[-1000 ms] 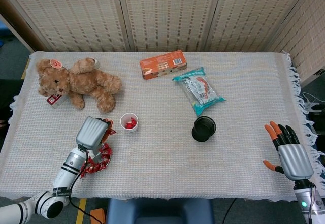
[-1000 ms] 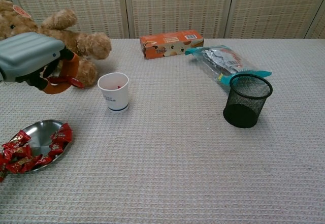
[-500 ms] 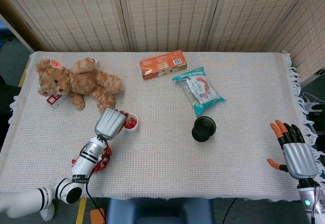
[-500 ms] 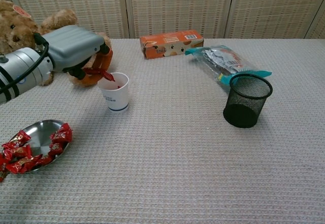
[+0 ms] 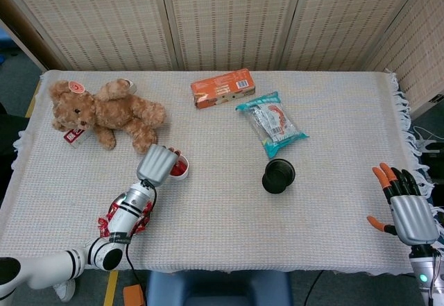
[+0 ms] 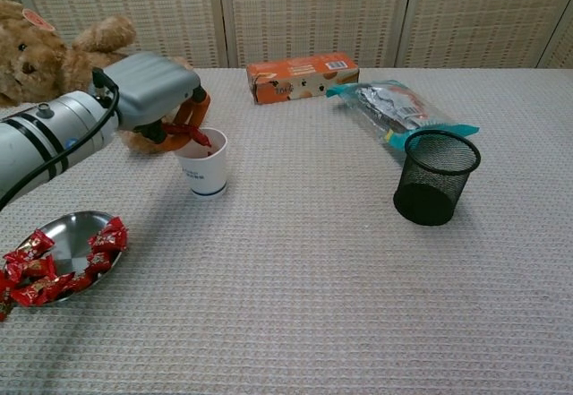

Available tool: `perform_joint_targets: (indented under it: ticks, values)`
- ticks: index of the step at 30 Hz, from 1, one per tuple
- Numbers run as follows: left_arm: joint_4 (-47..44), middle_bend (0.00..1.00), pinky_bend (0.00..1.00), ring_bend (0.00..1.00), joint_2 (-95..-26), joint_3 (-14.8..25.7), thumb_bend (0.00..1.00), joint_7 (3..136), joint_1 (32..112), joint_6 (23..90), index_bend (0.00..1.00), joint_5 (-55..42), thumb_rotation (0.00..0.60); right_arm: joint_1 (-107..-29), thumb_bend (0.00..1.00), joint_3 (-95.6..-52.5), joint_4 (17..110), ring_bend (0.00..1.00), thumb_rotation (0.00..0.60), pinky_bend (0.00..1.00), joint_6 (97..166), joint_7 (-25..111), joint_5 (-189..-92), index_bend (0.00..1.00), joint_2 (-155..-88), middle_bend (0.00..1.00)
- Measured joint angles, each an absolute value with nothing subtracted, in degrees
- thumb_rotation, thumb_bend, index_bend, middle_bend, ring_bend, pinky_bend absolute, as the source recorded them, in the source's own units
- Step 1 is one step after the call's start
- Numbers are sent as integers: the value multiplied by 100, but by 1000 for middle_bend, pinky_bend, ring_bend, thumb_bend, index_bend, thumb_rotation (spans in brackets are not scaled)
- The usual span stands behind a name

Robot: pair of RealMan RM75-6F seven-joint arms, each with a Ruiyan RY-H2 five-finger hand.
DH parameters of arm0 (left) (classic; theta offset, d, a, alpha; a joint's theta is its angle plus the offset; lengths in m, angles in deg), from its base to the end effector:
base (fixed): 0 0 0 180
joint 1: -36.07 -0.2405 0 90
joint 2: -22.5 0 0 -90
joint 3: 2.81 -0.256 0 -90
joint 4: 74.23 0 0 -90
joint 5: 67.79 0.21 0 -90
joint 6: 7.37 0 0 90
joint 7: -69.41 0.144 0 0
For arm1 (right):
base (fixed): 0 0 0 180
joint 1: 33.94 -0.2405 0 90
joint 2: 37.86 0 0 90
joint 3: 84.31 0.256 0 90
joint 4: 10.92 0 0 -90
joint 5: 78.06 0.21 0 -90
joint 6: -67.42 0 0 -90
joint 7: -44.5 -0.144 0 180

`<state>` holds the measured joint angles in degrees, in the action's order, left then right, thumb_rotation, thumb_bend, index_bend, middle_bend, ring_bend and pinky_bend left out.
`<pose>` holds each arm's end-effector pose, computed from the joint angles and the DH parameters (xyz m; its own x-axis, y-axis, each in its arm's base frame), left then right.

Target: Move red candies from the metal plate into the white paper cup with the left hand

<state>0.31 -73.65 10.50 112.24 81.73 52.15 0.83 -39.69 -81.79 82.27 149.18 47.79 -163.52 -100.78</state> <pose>-0.1203 0.3698 -0.0255 0.7404 -0.0872 0.6665 0.5819 -0.4133 -0.7004 -0.3118 -0.1842 0.1565 0.4527 -0.0585 0.8897 -0.8916 -0.0186 0.4525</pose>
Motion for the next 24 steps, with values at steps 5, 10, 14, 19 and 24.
perform_joint_targets:
  ticks: [5, 10, 14, 19, 24]
  values:
    - [-40, 661, 1000, 675, -7420, 960, 727, 11230, 8222, 5203, 665, 78, 600, -3954, 41, -8176, 8240, 0, 600, 0, 14947, 4787, -16361, 0, -10075, 0]
    - [-7, 560, 1000, 666, -7419, 909, 590, 11267, 8271, 5159, 511, 48, 600, -3958, 42, -8180, 8242, 0, 600, 0, 14934, 4789, -16364, 0, -10076, 0]
    - [84, 442, 1000, 666, -7371, 911, 534, 11175, 8294, 5102, 404, 2, 600, -3950, 41, -8172, 8243, 0, 600, 0, 14963, 4764, -16372, 0, -10069, 0]
    - [123, 325, 988, 666, -7319, 893, 494, 11087, 8323, 5121, 316, 3, 600, -3937, 41, -8170, 8237, 0, 600, 0, 14984, 4747, -16383, 0, -10063, 0]
    - [161, 310, 980, 666, -7321, 870, 485, 11086, 8339, 5172, 306, -13, 600, -3937, 42, -8172, 8239, 0, 600, 0, 14983, 4747, -16393, 0, -10064, 0]
